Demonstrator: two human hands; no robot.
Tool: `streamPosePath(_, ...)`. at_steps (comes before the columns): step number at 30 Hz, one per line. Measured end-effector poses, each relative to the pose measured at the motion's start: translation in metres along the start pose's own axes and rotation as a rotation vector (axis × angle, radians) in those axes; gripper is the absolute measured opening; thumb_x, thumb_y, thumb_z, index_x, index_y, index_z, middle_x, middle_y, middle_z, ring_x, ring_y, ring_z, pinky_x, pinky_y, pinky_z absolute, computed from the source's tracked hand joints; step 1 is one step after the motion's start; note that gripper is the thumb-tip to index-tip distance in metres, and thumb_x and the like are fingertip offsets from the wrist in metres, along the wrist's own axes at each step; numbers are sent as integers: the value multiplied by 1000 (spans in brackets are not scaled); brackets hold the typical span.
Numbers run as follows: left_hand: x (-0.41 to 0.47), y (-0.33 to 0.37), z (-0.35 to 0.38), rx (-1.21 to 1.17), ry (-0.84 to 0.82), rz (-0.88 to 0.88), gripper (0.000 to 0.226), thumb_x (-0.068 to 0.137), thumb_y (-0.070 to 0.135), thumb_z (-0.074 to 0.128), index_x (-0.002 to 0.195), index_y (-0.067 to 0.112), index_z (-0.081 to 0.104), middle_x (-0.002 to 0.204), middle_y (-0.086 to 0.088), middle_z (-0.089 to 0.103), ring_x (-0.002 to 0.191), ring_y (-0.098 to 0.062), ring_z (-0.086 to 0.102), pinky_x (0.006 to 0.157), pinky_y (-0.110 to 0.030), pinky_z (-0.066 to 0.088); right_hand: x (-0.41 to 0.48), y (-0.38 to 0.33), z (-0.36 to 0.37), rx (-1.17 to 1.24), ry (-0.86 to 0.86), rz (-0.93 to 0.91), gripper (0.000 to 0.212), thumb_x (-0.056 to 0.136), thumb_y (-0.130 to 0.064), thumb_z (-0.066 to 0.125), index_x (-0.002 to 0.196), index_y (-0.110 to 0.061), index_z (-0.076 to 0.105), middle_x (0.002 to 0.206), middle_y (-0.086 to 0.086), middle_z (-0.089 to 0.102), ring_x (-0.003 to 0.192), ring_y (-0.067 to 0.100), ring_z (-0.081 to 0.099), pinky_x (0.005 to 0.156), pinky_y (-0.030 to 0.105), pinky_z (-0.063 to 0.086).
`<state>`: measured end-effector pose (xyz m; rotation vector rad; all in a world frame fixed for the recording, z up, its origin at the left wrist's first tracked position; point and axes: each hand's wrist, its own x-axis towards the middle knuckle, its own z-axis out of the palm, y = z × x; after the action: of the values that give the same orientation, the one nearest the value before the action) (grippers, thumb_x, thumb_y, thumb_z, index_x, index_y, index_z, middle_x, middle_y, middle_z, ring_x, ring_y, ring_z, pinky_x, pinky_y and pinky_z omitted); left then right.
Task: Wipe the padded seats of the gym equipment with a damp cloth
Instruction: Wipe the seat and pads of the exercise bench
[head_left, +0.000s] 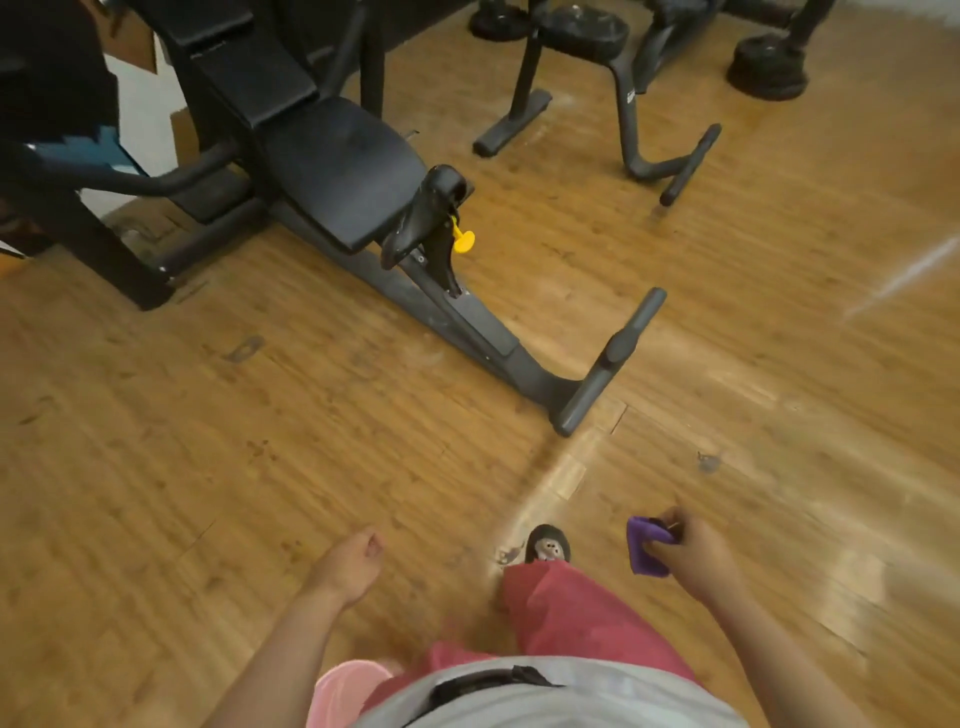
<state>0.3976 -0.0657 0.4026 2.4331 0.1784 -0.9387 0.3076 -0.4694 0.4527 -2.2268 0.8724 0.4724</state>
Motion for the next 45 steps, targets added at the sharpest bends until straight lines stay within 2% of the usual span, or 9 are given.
streamPosePath(5, 31, 76, -5, -181, 62, -14, 21, 92, 7, 55, 103, 22, 46, 74, -1, 55, 65, -17, 51, 60, -24, 37, 97, -50, -64, -137, -26, -71, 14, 80, -19, 67, 87, -22, 55, 76, 1, 64, 67, 17, 60, 55, 32, 45)
streamPosePath(10, 74, 123, -44, -310, 160, 29, 31, 90, -2, 51, 84, 28, 53, 72, -3, 57, 70, -20, 55, 74, -38, 49, 173, -115, -103, -193, -18, -131, 18, 84, -17, 65, 96, -21, 53, 84, 4, 63, 68, 15, 56, 49, 27, 37)
streamPosePath(17, 141, 155, -97, -275, 173, -27, 14, 92, 9, 54, 87, 22, 56, 77, 7, 56, 75, -14, 54, 65, -22, 39, 233, -183, -79, -179, -78, -180, 25, 83, -21, 70, 97, -28, 51, 87, -7, 60, 81, 13, 60, 67, 30, 53)
streamPosePath(20, 184, 160, -127, -272, 123, -2, 12, 93, 8, 53, 91, 19, 58, 80, 8, 54, 76, -11, 52, 63, -14, 37, 260, -215, -58, -189, -154, -171, 23, 84, -24, 69, 102, -29, 55, 89, -8, 62, 83, 9, 60, 64, 25, 52)
streamPosePath(26, 282, 159, -248, -217, 182, -57, 13, 93, 19, 55, 84, 28, 57, 82, 0, 58, 79, -21, 58, 74, -30, 46, 330, -328, -35, -153, -166, -197, 10, 87, -15, 60, 96, -19, 57, 75, -5, 60, 65, 6, 56, 47, 16, 37)
streamPosePath(33, 359, 200, -326, -213, 192, 37, 12, 97, 26, 51, 105, 21, 57, 95, 5, 59, 92, -19, 60, 84, -32, 49, 386, -453, -31, -34, -101, -282, 9, 82, -20, 65, 86, -23, 58, 75, -1, 64, 74, 20, 61, 67, 37, 49)
streamPosePath(38, 381, 229, -324, -197, 96, 74, 13, 97, 26, 52, 105, 19, 59, 102, 1, 63, 96, -21, 61, 88, -38, 51, 408, -506, -47, 70, -63, -345, 14, 74, -19, 66, 74, -27, 54, 71, 1, 62, 75, 29, 62, 67, 43, 50)
streamPosePath(40, 388, 238, -322, -212, 63, 74, 15, 97, 27, 51, 107, 19, 59, 105, 1, 63, 96, -18, 61, 88, -38, 52, 415, -518, -53, 69, -61, -375, 10, 75, -25, 66, 79, -25, 56, 74, 0, 63, 73, 23, 61, 66, 38, 49)
streamPosePath(45, 413, 263, -324, -258, 98, 44, 13, 97, 26, 52, 106, 21, 59, 103, 1, 64, 96, -17, 62, 88, -37, 51, 443, -539, -61, 22, -162, -443, 10, 86, -13, 66, 92, -17, 60, 77, -5, 61, 72, 15, 57, 60, 19, 42)
